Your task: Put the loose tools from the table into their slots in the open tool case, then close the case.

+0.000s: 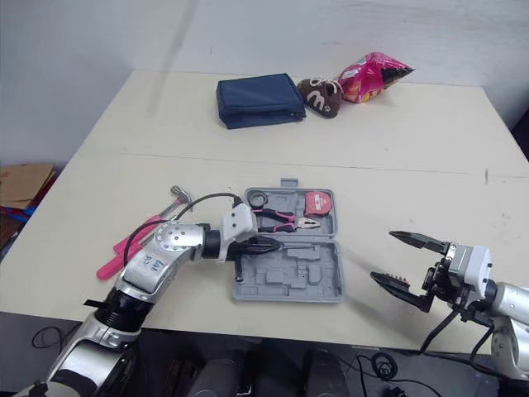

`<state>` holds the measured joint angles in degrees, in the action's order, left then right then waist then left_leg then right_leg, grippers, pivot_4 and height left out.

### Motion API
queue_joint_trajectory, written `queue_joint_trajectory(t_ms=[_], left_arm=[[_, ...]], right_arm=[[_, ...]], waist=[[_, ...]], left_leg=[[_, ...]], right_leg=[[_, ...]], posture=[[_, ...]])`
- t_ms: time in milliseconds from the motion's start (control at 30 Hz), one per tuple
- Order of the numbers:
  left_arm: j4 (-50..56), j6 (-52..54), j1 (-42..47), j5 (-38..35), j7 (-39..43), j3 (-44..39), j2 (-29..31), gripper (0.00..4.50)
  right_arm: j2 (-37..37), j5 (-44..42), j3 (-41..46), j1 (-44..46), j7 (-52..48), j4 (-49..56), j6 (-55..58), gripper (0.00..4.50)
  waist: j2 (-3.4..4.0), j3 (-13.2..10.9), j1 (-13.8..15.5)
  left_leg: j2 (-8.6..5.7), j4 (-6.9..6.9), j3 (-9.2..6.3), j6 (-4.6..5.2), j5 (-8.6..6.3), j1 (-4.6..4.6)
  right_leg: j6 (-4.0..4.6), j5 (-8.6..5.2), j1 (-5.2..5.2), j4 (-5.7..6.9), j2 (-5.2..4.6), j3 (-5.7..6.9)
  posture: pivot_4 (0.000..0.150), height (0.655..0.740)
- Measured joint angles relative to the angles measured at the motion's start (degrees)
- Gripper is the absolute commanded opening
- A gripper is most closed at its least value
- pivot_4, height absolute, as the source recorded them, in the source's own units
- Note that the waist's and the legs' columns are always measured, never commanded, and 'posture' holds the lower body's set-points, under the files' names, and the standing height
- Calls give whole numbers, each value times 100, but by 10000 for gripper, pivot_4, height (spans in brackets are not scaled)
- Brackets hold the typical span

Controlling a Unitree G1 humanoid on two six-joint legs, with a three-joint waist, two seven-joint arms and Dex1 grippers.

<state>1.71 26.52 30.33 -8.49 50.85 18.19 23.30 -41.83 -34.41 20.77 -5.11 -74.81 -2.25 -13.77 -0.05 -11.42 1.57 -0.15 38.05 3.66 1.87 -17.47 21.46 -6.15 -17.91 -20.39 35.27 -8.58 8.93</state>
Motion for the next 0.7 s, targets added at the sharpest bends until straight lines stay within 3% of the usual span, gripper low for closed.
queue_joint_trajectory(t_ms=[567, 700], left_arm=[[-23, 596, 470, 190, 50, 353, 14, 516], [91, 982, 827, 512, 189, 824, 227, 516]], right_arm=[[1, 0, 0, -29, 76, -1, -133, 45000], [14, 9, 0, -32, 111, -2, -157, 45000]], waist=[[0, 1, 15], [13, 13, 9]], left_leg=[[-1, 0, 0, 1, -1, -11], [2, -1, -3, -3, -12, -38]], right_leg=[[-1, 0, 12, -20, -2, -2], [-1, 0, 41, -36, 0, -1]], posture=[[1500, 7400], [1500, 7400]])
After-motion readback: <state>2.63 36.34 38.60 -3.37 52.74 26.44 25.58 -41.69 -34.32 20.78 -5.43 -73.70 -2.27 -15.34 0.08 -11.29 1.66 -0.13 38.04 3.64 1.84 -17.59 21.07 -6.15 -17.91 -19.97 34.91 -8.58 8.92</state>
